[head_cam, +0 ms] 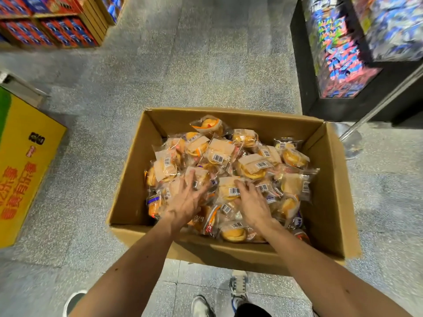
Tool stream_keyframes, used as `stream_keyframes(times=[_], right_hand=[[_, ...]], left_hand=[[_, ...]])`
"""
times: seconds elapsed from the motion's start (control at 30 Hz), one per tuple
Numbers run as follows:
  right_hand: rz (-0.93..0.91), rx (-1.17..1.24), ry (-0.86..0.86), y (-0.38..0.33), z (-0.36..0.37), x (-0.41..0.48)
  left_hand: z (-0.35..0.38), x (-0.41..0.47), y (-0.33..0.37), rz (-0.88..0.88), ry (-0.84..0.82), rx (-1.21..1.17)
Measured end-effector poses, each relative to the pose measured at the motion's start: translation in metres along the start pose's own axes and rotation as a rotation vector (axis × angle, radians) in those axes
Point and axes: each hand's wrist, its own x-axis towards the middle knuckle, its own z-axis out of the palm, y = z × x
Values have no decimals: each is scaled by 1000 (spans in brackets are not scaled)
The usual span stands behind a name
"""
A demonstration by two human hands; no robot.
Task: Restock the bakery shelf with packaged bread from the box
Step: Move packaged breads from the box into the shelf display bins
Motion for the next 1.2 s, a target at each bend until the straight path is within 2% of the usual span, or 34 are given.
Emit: stream_keyframes(times=[0.07, 0.2, 0.3, 0.4, 0.5, 0.6, 0.7, 0.77, 0.9, 1.1, 1.2], right_hand=[[14, 80, -94, -2, -6, -7], [34, 183, -162, -8, -12, -22], [119, 461, -166, -14, -21, -40], [241, 872, -111, -26, -33, -62], [298, 1056, -16, -36, -37, -81], [309, 1296, 49, -42, -37, -105], [330, 1422, 126, -46, -36, -133], [361, 1514, 194, -45, -38, -157], [330, 1605, 344, -43, -54, -225], [258, 1562, 602, -15, -51, -357], [327, 1567, 787, 6, -28, -435]], left_hand=[[-3, -8, -4, 34, -1, -20], [-15, -23, -10, 75, 22, -30], [-29, -35, -16, 112, 19, -25], [-48, -50, -26, 184, 49, -45], [-62, -53, -40, 319, 96, -59], [-78, -60, -43, 423, 152, -182], [-96, -70, -30, 482, 166, -337], [-110, -81, -14, 483, 144, -464], [-125, -101, 36, 633, 106, -612], [-121, -170, 158, 880, -19, -628], [-96, -221, 226, 1017, -100, -590]])
